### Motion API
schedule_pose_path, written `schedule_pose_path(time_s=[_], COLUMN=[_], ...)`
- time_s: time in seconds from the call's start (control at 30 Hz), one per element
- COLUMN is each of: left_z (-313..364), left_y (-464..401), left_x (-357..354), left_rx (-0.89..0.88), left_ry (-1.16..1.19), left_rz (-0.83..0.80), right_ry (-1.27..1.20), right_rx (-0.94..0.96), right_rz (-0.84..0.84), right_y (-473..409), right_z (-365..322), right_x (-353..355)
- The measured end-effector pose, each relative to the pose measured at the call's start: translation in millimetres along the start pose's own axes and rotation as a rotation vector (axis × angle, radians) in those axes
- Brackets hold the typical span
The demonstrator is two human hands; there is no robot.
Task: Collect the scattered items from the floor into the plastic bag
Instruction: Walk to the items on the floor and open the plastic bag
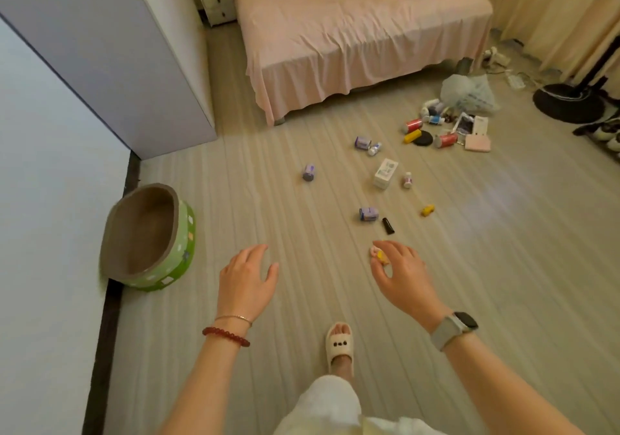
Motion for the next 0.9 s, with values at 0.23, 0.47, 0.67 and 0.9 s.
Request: schedule_pose_path(time_s=[0.23, 0.47, 0.67, 0.9], left_z=[59, 101, 139, 200], left_y=[-209, -374, -539, -713], left_x=[7, -18, -22, 2], left_rx=[-0.031, -0.045, -0.016, -0.06], left_ry=[0.057, 0.079, 0.087, 0.088], left_rz=[-0.033, -0.101, -0.099, -0.06], right_ry=[-0.057, -0.097, -0.139, -0.113], right_rx=[-0.037, -0.152, -0.159, -0.137], right_rz=[0.057, 0.02, 0.001, 0.014], right_y=[-177, -332, -506, -683], right_z=[-14, 17, 26, 21], right_x=[65, 90, 121, 188])
Point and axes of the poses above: each hand's wrist, its own y-axis away from the middle knuckle, its own x-axis out of the back of the hand, z = x × y, the point moved 6 cm from there along -y, towards the middle knuckle, and after that the axes turned 2 degrees about y, right-handed, at the moved point
